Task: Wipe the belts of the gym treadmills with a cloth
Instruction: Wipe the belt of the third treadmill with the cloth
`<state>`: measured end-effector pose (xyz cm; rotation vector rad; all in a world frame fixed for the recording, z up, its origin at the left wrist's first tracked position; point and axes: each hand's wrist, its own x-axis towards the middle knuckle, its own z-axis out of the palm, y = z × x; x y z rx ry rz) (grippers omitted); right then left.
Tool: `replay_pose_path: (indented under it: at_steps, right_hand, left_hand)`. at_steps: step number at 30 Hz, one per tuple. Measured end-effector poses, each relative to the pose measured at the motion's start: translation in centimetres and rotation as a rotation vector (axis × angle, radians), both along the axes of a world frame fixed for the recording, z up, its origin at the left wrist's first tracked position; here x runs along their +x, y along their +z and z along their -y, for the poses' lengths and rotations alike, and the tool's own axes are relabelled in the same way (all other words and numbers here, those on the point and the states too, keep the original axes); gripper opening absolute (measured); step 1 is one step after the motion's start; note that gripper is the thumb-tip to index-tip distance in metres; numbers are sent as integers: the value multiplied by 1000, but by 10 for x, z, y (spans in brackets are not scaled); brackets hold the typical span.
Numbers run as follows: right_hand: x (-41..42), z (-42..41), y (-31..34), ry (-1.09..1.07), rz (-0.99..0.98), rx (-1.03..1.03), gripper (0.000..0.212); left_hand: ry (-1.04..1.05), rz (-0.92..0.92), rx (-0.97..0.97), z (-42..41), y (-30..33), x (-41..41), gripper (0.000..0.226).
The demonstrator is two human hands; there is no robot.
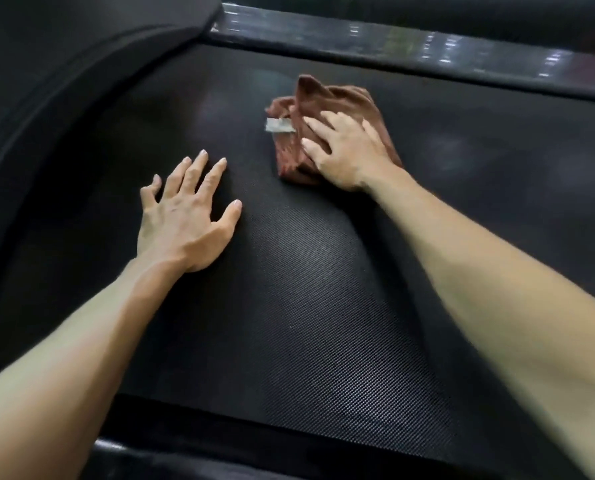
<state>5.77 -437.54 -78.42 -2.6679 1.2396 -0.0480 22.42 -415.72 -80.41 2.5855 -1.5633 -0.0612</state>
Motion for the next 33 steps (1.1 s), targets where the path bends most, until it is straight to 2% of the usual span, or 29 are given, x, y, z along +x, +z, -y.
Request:
replay_pose_path:
  at_steps: [4, 6, 8, 11, 14, 17, 20, 23, 25, 27, 30, 33]
  right_hand:
    - [-59, 30, -5, -269, -21, -25, 63]
    - [-58, 60, -2, -417, -21, -11, 64]
    - [-37, 82, 3, -464, -16, 14, 64]
    - [10, 81, 8, -356, -33, 15, 61]
    - [45, 39, 5, -119, -42, 15, 60]
    - [46, -7, 3, -10, -15, 79, 59]
    - [32, -56, 17, 40, 32, 278, 58]
    - [4, -100, 45, 40, 311, 610, 57]
    - [-27, -115, 59, -59, 475, 607, 58]
    - [-58, -119, 60, -168, 545, 462, 60]
    - [-92, -126, 44, -280, 538, 287, 66]
    - [-99, -140, 18, -213, 457, 209, 68]
  left_hand:
    - [-3, -1, -12, -1, -1, 1, 81]
    - [-12, 18, -15, 1, -4, 3, 77]
    - [-15, 38, -20, 1, -7, 5, 72]
    - [-5, 29, -25, 3, -9, 6, 74]
    - [5, 18, -49, 3, -9, 3, 81]
    - [-6, -114, -202, -1, -4, 0, 84]
    - [-67, -215, -425, -10, 8, -5, 79]
    - [-151, -197, -502, -7, 27, -17, 65]
    - [-260, -169, -450, 2, 39, -32, 59]
    - [-361, -133, -325, 12, 46, -54, 55]
    - [-438, -97, -85, 27, 43, -85, 55]
    - [-365, -80, 28, 40, 28, -82, 58]
